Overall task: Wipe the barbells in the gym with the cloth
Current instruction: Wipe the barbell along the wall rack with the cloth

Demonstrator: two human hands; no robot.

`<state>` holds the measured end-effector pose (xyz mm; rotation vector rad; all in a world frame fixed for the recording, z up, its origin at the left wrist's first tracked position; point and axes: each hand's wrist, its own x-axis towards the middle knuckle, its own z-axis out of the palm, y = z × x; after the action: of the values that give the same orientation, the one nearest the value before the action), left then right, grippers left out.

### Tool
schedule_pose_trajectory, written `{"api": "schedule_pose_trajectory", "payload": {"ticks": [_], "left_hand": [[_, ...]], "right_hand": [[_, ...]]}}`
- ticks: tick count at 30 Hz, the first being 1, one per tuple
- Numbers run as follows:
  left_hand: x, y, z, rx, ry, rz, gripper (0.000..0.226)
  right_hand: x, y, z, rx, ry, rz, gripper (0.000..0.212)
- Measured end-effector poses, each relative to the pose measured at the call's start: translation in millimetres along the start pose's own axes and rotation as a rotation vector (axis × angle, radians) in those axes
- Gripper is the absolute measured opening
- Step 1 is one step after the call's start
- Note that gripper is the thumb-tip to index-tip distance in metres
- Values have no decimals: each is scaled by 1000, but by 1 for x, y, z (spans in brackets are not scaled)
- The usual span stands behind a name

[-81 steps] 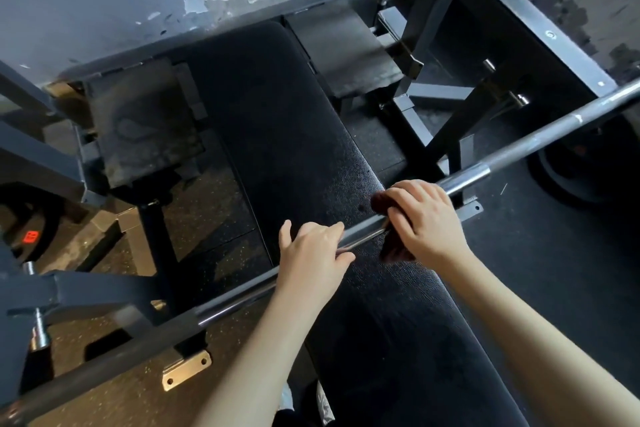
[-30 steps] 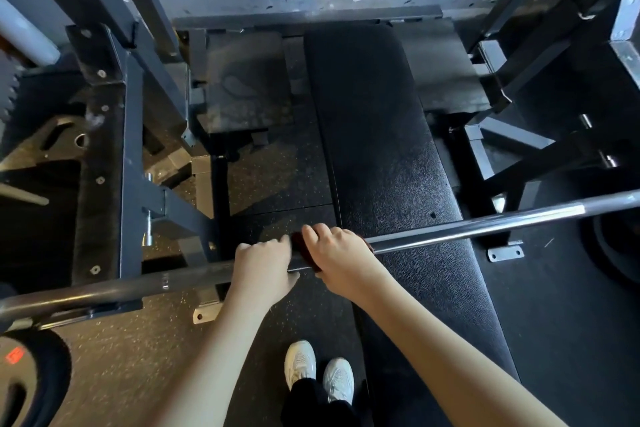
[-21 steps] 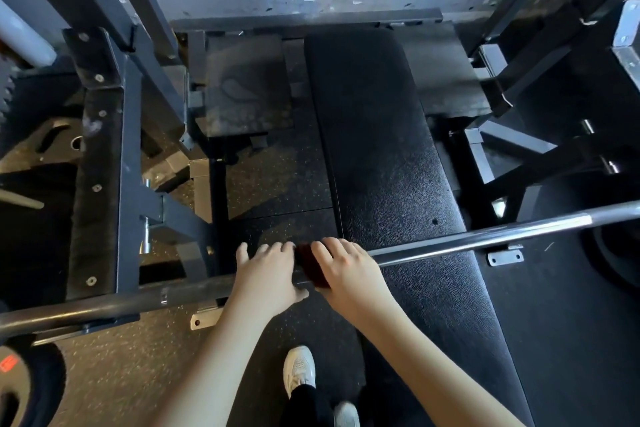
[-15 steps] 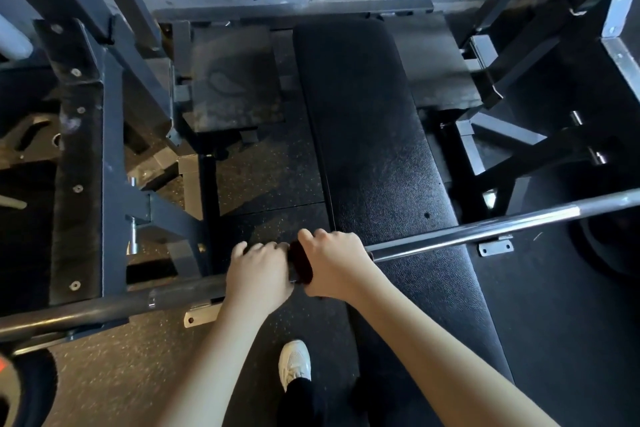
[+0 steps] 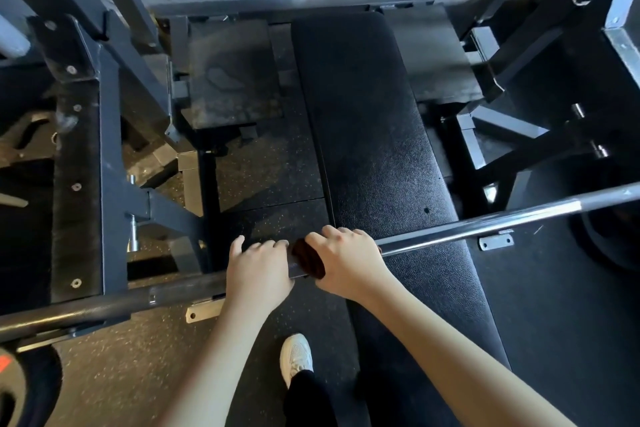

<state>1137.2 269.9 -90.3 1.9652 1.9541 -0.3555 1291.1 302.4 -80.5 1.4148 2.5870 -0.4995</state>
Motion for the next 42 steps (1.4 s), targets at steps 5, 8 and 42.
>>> {"api": "schedule_pose_trajectory", "payload": {"ticks": [5,8,42], "left_hand": [[-1,-1,1,-11,27,7,56],[-1,-1,1,-7,26,6,61],[-3,113,-16,-120,-78,-220,61]], "right_hand": [[-5,12,-7,8,-10,21,48],[-5,13,-7,16,-13,8,47],[-46,146,-17,81,33,-153,51]]}}
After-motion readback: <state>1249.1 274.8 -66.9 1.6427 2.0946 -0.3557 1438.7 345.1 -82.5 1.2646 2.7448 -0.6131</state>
